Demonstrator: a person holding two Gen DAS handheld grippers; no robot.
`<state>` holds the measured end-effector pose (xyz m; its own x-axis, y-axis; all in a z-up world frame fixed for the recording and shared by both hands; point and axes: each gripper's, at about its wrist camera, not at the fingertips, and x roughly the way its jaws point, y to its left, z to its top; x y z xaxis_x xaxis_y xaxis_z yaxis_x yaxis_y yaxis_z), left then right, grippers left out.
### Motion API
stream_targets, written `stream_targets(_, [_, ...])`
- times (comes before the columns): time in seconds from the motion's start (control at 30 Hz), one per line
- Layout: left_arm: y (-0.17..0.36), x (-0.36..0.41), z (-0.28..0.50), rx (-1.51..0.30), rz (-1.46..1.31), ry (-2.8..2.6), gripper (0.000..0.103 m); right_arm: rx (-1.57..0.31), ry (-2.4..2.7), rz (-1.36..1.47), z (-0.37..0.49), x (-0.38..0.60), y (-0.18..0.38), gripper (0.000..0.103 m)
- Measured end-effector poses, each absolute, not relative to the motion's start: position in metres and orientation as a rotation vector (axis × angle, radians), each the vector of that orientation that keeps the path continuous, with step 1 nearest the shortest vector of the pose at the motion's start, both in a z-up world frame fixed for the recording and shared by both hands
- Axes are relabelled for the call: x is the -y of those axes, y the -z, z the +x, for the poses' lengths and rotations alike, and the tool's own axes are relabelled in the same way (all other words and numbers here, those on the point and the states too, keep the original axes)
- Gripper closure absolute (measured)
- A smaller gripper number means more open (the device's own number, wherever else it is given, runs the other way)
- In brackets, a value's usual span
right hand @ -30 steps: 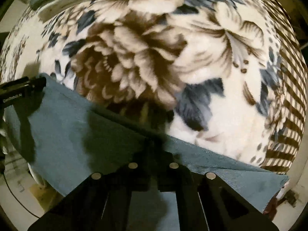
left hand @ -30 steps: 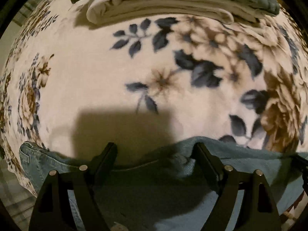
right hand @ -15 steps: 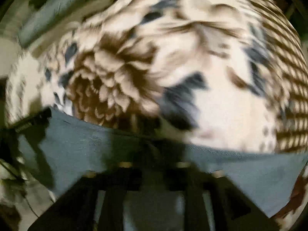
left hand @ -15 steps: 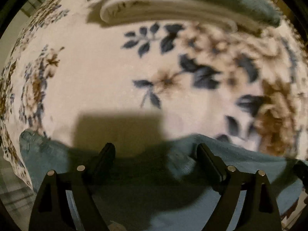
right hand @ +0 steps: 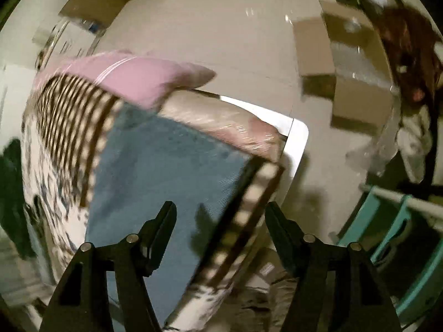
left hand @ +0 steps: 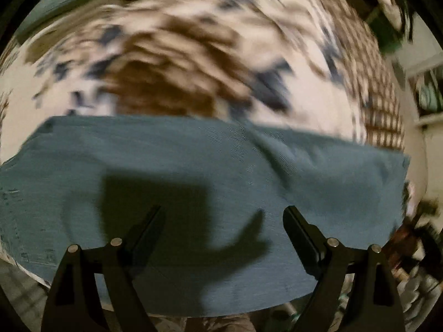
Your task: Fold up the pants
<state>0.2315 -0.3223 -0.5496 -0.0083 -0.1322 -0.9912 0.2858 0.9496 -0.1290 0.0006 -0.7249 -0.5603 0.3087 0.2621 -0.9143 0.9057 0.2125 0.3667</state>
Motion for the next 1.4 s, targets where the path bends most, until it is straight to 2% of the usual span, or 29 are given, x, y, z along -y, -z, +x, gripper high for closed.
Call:
stream_targets(0.23, [0.598, 0.347, 0.213, -1.598, 0.198, 0.285, 0.015, -1.101, 0.53, 1.436, 0.005, 0.702, 0.61, 0.034])
stream_targets(0.3, [0.605, 0.346, 0.213, -1.594, 0.194, 0.276, 0.01, -1.007, 0.5, 1.463, -0.001, 0.702, 0.61, 0.035])
stream_targets(0.37, [0.61, 0.351, 0.212, -1.593, 0.193, 0.273, 0.001, -0.924, 0.452, 1.5, -0.007, 0.702, 0.611, 0.044])
stream_targets(0.4, [0.612, 0.352, 0.213, -1.592, 0.204, 0.272, 0.0, -0.924, 0.433, 1.502, -0.006, 0.701, 0.612, 0.044])
stream_targets(0.63, [0.616, 0.362, 0.213, -1.553, 0.204, 0.228, 0.0, -0.963, 0.364, 1.491, 0.01, 0.693, 0.613, 0.044])
stream_targets(0.83, [0.613, 0.344, 0.194, -1.558, 0.206, 0.217, 0.0, -1.098, 0.254, 1.471, 0.013, 0.647, 0.615, 0.044])
stream_targets(1.17, [0.616, 0.355, 0.216, -1.58, 0.21, 0.208, 0.0, -0.849, 0.311, 1.522, 0.051, 0.649, 0.629, 0.044])
stream_targets(1.23, [0.614, 0.357, 0.222, -1.614, 0.218, 0.208, 0.0, -0.832, 0.326, 1.541, 0.054, 0.649, 0.631, 0.05])
stream_targets(1.27, [0.612, 0.358, 0.226, -1.629, 0.212, 0.209, 0.0, -0.832, 0.333, 1.531, 0.055, 0.648, 0.629, 0.064])
stream_targets(1.3, [0.608, 0.358, 0.228, -1.627, 0.202, 0.207, 0.0, -0.838, 0.341, 1.514, 0.055, 0.647, 0.626, 0.083])
stream_targets(1.33, [0.599, 0.358, 0.231, -1.602, 0.189, 0.204, 0.0, -0.842, 0.354, 1.494, 0.054, 0.647, 0.623, 0.09])
stream_targets(1.4, [0.576, 0.362, 0.237, -1.523, 0.194, 0.214, 0.0, -0.818, 0.341, 1.474, 0.053, 0.647, 0.616, 0.092])
